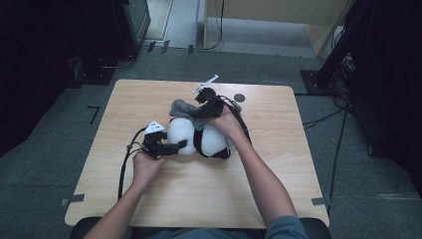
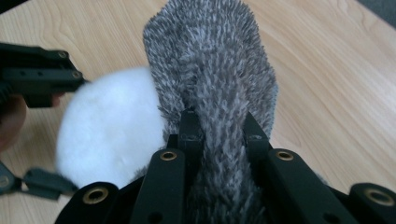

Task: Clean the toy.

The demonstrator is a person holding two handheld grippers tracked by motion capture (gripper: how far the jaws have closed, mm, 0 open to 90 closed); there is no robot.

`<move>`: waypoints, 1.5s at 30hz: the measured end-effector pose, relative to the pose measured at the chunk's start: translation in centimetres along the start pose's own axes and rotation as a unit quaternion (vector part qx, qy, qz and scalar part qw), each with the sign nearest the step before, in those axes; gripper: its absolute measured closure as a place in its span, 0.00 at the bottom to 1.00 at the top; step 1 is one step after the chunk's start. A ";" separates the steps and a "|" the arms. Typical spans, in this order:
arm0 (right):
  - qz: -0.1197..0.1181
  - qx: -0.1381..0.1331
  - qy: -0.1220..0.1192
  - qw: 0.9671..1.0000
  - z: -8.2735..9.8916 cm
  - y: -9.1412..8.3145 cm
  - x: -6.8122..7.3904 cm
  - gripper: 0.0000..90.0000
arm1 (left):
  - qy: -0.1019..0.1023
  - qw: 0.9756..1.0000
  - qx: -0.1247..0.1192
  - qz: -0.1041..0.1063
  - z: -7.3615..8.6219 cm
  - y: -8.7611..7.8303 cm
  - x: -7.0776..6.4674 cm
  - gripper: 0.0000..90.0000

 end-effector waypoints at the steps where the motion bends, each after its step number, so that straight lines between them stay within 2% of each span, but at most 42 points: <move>1: 0.000 0.003 0.004 1.000 0.2 -0.2 -0.3 0.85 | -0.001 1.000 -0.001 0.001 0.0 0.0 0.0 0.28; 4: 0.001 0.002 0.016 1.000 0.9 -1.0 -1.2 0.86 | -0.002 1.000 -0.003 0.002 0.0 0.1 0.1 0.29; 14: 0.037 -0.005 0.037 0.999 2.3 -3.5 -4.0 0.86 | -0.005 1.000 -0.005 0.003 0.1 0.1 0.2 0.29; 18: 0.044 -0.004 0.045 0.998 2.9 -4.2 -4.9 0.85 | -0.004 1.000 -0.005 0.004 0.1 0.1 0.2 0.29; 27: 0.068 -0.008 0.074 0.995 5.1 -5.8 -6.8 0.85 | -0.002 1.000 -0.006 0.007 0.2 0.0 0.3 0.29; 29: 0.071 -0.001 0.078 0.994 5.6 -6.0 -7.2 0.85 | -0.001 1.000 -0.006 0.008 0.2 0.0 0.3 0.29; 33: 0.083 -0.008 0.081 0.993 6.7 -6.7 -7.3 0.86 | 0.001 1.000 -0.006 0.008 0.3 0.0 0.3 0.28; 36: 0.091 -0.023 0.084 0.992 6.8 -7.8 -7.3 0.86 | 0.001 1.000 -0.008 0.009 0.3 0.0 0.3 0.28; 41: 0.088 -0.078 0.080 0.990 5.5 -9.8 -6.1 0.86 | 0.001 1.000 -0.008 0.010 0.3 -0.1 0.3 0.28; 45: 0.077 -0.087 0.054 0.992 4.0 -10.0 -4.3 0.86 | 0.004 1.000 -0.008 0.010 0.3 -0.1 0.3 0.27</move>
Point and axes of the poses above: each handheld gripper's, and its own axes: y roughly forward along the jaws, z roughly out of its underside, x roughly to its left, the point moved 1 cm from there along y, roughly forward along the jaws, and after that the axes turned 10 degrees about -x, right-handed, at the moved point
